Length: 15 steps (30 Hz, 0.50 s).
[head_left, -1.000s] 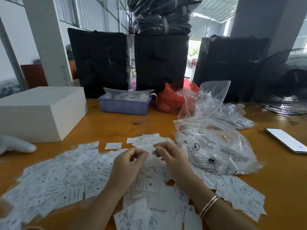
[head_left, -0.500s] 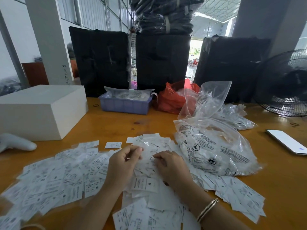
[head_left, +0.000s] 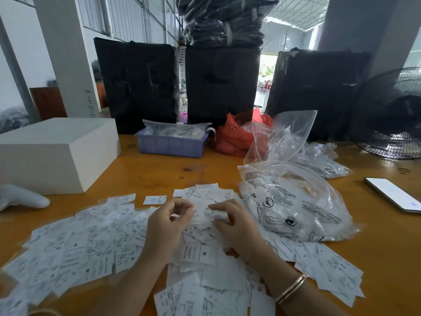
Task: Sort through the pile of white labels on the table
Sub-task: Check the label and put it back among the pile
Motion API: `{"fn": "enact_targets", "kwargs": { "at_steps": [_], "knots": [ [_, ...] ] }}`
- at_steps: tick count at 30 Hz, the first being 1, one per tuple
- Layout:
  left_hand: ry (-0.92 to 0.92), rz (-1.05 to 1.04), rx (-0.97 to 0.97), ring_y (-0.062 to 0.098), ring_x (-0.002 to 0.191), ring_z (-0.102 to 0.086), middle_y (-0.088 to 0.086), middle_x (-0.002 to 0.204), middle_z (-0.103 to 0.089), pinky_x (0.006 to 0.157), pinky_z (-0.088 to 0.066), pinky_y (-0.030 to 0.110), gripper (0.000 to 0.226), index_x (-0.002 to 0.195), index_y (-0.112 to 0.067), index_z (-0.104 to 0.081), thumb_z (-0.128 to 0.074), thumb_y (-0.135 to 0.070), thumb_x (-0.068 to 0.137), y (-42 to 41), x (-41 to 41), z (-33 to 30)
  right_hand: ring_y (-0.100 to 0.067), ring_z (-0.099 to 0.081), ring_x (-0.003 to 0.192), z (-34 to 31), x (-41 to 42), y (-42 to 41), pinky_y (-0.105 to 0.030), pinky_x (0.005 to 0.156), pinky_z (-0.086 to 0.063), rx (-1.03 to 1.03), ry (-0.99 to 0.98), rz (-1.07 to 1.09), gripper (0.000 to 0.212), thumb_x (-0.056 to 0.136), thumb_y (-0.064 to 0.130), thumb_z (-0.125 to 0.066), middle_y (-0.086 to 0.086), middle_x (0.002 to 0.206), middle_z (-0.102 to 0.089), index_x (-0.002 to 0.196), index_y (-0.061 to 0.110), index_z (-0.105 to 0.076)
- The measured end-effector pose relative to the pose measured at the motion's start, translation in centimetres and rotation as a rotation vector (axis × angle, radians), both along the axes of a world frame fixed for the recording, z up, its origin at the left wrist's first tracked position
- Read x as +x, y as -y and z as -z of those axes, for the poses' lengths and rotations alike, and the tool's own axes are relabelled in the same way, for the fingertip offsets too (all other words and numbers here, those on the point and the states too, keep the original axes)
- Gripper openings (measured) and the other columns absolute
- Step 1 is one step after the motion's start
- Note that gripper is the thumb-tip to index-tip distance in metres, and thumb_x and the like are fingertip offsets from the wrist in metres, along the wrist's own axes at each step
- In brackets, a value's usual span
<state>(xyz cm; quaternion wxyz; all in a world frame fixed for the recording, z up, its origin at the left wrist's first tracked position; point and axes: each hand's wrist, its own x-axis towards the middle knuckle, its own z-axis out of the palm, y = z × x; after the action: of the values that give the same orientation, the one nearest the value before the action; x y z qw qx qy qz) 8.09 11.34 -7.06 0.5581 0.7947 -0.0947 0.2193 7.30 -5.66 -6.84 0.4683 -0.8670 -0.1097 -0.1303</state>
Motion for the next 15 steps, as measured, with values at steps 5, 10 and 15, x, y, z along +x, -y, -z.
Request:
{"fn": "enact_targets", "kwargs": {
  "at_steps": [5,10,15],
  "knots": [
    [-0.002,0.043,0.117,-0.011,0.081,-0.057,-0.019,0.076,-0.066,0.064,-0.045,0.005,0.011,0.078,-0.038,-0.063,-0.071,-0.030,0.081,0.23,-0.24,0.03,-0.018,-0.066,0.090,-0.37,-0.13,0.47,-0.031,0.083,-0.055,0.454,-0.100,-0.044,0.048,0.088,0.003,-0.061,0.036,0.102,-0.057,0.121,0.039,-0.058],
    [0.007,0.084,0.142,-0.009,0.081,-0.059,-0.020,0.077,-0.067,0.065,-0.046,0.007,0.012,0.078,-0.041,-0.064,-0.070,-0.031,0.081,0.14,-0.29,-0.08,-0.005,-0.067,0.074,-0.19,-0.52,-0.29,-0.013,0.067,-0.049,0.438,-0.099,-0.133,0.055,0.091,0.007,-0.058,0.011,0.083,-0.072,0.132,0.042,-0.045],
    [0.030,0.154,0.107,-0.001,0.069,-0.060,-0.020,0.074,-0.067,0.057,-0.048,0.011,0.029,0.081,-0.038,-0.064,-0.049,-0.061,0.073,0.39,-0.55,-0.28,-0.016,-0.066,0.066,-0.09,-0.57,-0.05,-0.021,0.065,-0.052,0.431,-0.085,-0.137,0.074,0.092,0.006,-0.055,-0.003,0.075,-0.072,0.135,0.050,-0.014]
  ]
}}
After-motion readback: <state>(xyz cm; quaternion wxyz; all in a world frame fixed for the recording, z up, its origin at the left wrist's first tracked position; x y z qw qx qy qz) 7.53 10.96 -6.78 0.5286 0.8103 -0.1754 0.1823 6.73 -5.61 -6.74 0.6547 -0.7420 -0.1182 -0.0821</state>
